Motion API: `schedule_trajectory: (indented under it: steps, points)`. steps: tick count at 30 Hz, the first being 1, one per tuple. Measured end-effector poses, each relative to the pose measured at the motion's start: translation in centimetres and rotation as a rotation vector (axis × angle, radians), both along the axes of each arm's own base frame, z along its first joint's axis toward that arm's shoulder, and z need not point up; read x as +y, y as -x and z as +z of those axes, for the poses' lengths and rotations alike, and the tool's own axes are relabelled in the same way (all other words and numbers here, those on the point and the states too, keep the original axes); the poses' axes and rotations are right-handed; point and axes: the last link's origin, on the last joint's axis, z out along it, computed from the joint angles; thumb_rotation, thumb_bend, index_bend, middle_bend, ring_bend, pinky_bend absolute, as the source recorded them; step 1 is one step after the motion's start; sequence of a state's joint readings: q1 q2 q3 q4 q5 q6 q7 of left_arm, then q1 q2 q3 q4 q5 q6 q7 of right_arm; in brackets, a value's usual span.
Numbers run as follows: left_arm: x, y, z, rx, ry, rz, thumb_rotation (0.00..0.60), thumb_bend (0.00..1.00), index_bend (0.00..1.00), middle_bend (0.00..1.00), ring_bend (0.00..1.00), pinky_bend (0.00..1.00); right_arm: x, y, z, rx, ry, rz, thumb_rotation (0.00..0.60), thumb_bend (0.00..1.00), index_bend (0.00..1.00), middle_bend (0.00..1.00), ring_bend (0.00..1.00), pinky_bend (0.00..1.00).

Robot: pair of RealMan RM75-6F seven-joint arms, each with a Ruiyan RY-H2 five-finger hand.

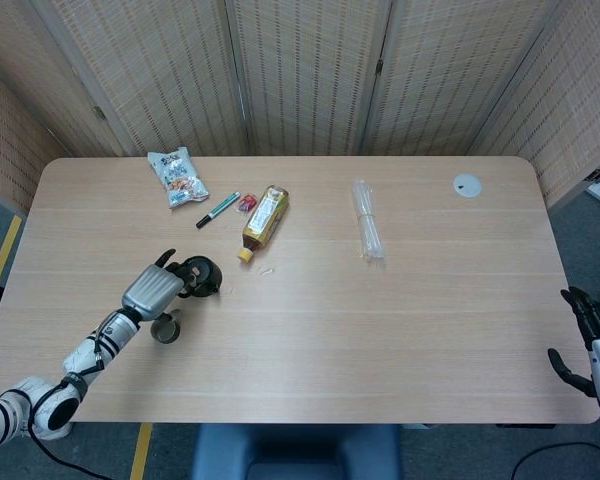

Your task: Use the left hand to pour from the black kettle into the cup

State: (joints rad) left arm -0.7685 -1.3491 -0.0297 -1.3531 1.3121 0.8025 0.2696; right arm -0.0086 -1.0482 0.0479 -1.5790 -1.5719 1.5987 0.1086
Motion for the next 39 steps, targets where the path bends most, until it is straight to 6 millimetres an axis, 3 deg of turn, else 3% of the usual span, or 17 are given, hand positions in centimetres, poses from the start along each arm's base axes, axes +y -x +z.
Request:
schedule_trajectory:
  steps: [10, 27, 39]
  points:
    - [0.1, 0.9, -0.1, 0.002, 0.009, 0.027, 0.600, 0.33, 0.38, 0.34, 0.28, 0.00, 0.0, -0.1, -0.1, -0.003, -0.004, 0.001, 0.600, 0.35, 0.08, 0.14, 0.17, 0.00]
    - [-0.4, 0.2, -1.5, -0.052, 0.043, 0.032, 0.600, 0.33, 0.42, 0.41, 0.34, 0.00, 0.0, -0.1, 0.0, -0.005, 0.000, 0.001, 0.600, 0.35, 0.08, 0.14, 0.18, 0.00]
    - [-0.6, 0.8, -1.3, -0.022, 0.021, 0.076, 0.600, 0.33, 0.43, 0.43, 0.36, 0.00, -0.3, 0.0, -0.1, -0.009, -0.004, -0.002, 0.600, 0.35, 0.08, 0.14, 0.18, 0.00]
